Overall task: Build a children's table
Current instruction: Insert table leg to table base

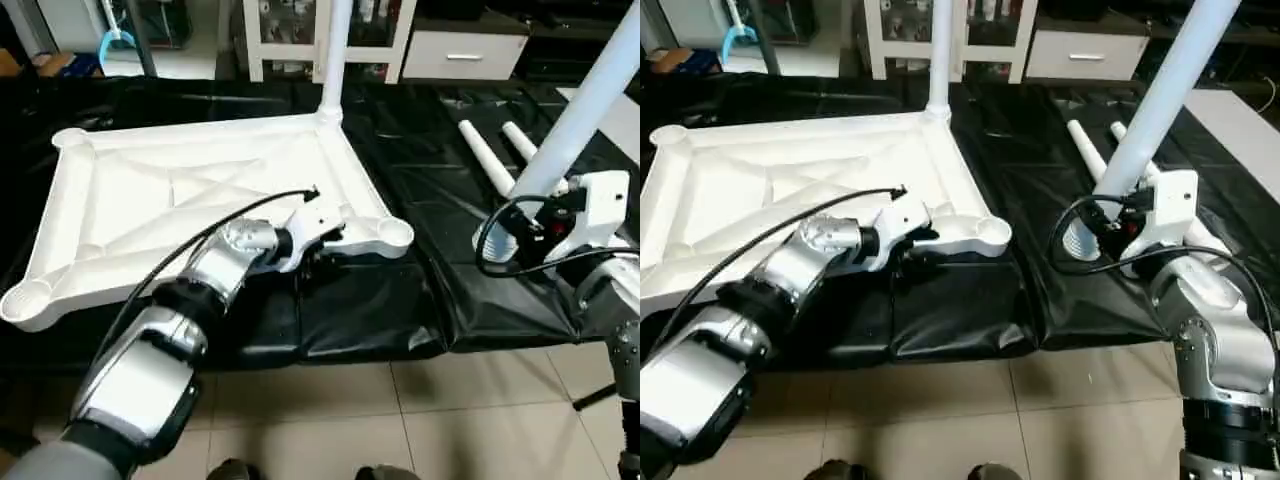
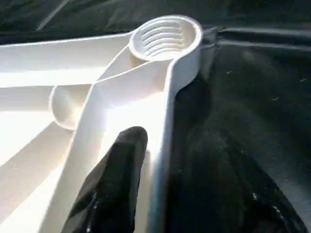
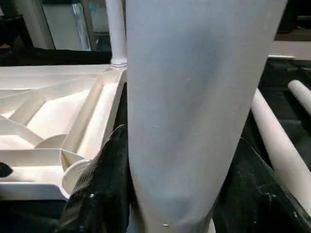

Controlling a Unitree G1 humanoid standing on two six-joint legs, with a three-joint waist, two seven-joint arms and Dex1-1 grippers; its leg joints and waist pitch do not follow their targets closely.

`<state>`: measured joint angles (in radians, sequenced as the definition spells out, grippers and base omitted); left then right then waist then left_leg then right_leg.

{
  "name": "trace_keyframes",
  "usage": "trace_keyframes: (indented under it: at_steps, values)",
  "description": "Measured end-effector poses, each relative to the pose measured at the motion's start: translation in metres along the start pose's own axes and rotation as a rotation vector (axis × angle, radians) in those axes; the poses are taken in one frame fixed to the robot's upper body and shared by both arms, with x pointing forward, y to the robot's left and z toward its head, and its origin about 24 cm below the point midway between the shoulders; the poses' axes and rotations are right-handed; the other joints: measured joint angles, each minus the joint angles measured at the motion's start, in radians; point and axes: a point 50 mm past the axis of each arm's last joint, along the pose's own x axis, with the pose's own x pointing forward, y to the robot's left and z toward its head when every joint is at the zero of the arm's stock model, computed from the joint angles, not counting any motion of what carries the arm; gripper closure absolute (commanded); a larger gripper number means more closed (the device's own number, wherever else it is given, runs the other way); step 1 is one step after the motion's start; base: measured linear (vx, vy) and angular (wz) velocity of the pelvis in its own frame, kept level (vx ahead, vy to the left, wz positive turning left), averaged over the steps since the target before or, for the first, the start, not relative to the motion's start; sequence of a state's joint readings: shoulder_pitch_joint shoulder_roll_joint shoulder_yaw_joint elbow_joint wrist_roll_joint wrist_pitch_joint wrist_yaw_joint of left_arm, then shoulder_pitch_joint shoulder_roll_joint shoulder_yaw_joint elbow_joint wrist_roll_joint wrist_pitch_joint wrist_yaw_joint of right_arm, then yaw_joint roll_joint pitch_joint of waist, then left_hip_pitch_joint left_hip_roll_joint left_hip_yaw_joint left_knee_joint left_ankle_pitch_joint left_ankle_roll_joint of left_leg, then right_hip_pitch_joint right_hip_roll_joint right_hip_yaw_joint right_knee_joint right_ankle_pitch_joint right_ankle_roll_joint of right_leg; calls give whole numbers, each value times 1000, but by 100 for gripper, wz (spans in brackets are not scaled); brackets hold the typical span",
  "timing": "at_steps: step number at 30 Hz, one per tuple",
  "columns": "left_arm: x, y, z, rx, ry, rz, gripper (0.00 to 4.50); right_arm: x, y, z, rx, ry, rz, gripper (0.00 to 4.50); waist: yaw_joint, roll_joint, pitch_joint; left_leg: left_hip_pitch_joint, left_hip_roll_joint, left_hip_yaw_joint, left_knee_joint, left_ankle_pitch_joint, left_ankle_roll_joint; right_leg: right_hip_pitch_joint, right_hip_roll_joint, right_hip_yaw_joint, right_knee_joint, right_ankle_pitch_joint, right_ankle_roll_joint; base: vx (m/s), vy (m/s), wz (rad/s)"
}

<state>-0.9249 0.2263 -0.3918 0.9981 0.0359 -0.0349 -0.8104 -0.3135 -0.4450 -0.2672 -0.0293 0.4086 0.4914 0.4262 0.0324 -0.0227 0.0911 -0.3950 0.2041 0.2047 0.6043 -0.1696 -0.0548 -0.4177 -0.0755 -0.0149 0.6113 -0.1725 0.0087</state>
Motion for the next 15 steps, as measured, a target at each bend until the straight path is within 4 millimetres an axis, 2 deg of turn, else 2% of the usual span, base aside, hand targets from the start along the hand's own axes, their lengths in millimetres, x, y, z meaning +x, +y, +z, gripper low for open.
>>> trace_keyframes:
  at_steps: [1, 2, 3, 11, 15]
  values:
    - [0, 1, -3, -5, 10, 9, 274, 0, 1, 1, -1, -4, 2, 262, 0, 0, 0, 0, 0, 0, 0, 0, 0, 0, 0, 0, 0, 0, 0, 0, 0, 0]
    - [0, 1, -6, -11, 22, 16, 300, 0, 1, 1, -1, -5, 2, 262, 1, 0, 0, 0, 0, 0, -1, 0, 0, 0, 0, 0, 0, 0, 0, 0, 0, 0]
    - [0, 1, -8, -15, 29, 17, 300, 0, 1, 1, 0, -4, 2, 262, 1, 0, 0, 0, 0, 0, -1, 0, 0, 0, 0, 0, 0, 0, 0, 0, 0, 0]
    - [-3, 0, -9, 39, 59, -66, 363, 0, 1, 0, 7, 1, 5, 262, 2, 1, 0, 1, 0, 0, -1, 0, 0, 1, 0, 0, 0, 0, 0, 0, 0, 0]
    - [-3, -2, -10, 70, 91, -119, 402, 0, 2, 0, 8, -1, 6, 262, 3, 5, -3, 3, 0, 1, -1, 0, 0, 3, -1, 0, -1, 0, 0, 0, 0, 0]
